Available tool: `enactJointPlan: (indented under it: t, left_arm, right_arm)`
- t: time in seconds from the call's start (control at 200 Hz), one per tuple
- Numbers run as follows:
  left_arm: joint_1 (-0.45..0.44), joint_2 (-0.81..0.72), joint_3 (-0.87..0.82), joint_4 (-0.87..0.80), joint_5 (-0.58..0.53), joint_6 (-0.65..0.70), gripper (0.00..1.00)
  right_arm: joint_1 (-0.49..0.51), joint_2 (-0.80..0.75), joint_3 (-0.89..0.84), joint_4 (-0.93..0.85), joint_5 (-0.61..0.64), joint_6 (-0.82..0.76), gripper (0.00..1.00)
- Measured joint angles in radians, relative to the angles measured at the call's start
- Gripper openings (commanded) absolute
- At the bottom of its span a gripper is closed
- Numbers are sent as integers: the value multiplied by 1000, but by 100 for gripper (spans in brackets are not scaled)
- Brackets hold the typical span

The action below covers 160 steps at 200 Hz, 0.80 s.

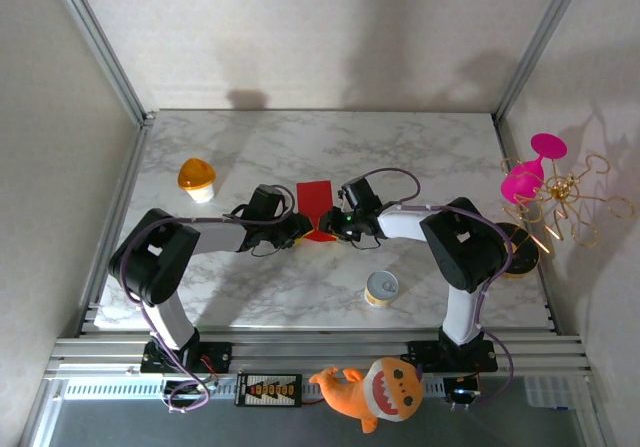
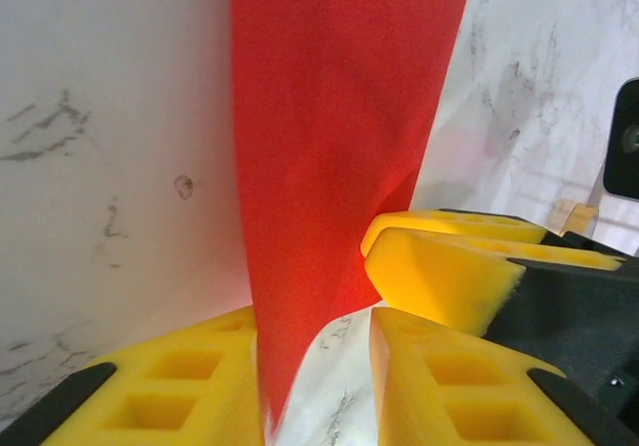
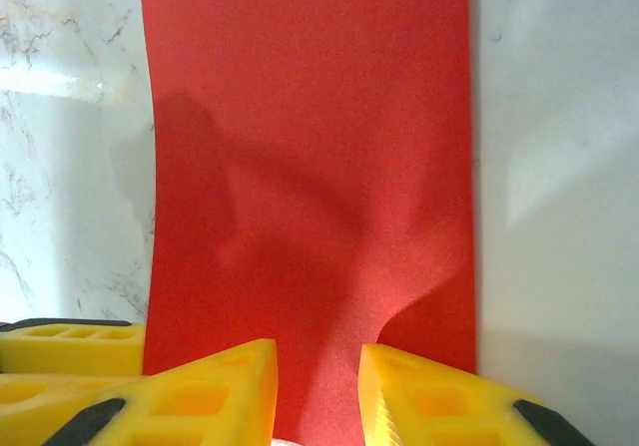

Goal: Fold a paper plane with a square sheet of paper (pick it up from the middle)
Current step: Third fold the triangle at the center of the table.

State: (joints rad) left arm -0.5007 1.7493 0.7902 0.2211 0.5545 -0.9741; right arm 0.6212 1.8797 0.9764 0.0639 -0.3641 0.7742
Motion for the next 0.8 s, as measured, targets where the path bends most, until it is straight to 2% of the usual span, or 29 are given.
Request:
enactJointPlan:
  t: [0.801]
  left_arm:
    - [45, 73, 8, 58, 0, -61, 19]
  right_arm:
    - [0, -13, -37, 55, 0, -16, 29]
